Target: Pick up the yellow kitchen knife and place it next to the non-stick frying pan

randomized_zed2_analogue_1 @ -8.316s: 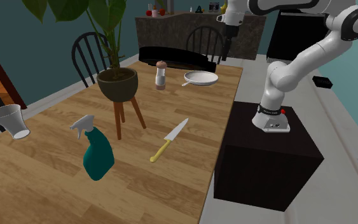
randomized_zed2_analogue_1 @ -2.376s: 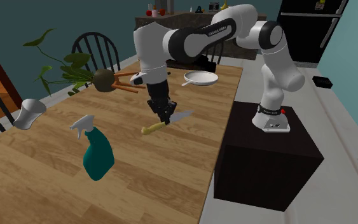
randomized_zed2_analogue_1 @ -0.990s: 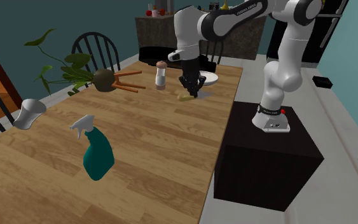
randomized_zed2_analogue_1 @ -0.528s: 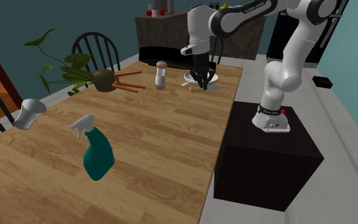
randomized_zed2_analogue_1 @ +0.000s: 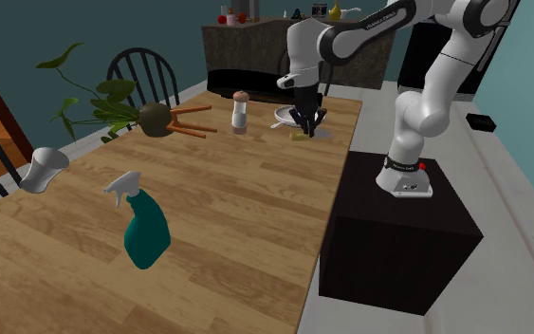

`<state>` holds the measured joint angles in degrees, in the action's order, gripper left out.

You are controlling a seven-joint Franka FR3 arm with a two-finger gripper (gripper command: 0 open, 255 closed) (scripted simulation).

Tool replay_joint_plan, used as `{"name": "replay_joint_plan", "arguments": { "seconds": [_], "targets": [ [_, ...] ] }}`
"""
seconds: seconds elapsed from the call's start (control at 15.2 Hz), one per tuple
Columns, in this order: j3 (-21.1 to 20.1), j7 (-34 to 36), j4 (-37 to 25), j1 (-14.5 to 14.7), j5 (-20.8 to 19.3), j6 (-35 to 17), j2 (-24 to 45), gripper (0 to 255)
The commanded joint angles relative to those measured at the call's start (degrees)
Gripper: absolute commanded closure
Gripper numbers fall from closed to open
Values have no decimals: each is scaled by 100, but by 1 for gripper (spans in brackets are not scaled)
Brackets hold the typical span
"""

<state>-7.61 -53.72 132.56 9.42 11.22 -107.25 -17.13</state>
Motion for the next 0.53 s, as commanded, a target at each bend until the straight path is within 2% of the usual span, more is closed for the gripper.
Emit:
{"name": "replay_joint_plan", "arguments": {
  "seconds": [0.0,0.46],
  "targets": [
    [-12,-19,162,8,16,-174,9,255],
    [-43,-86,517,19,48,-741,225,255]
  ]
}}
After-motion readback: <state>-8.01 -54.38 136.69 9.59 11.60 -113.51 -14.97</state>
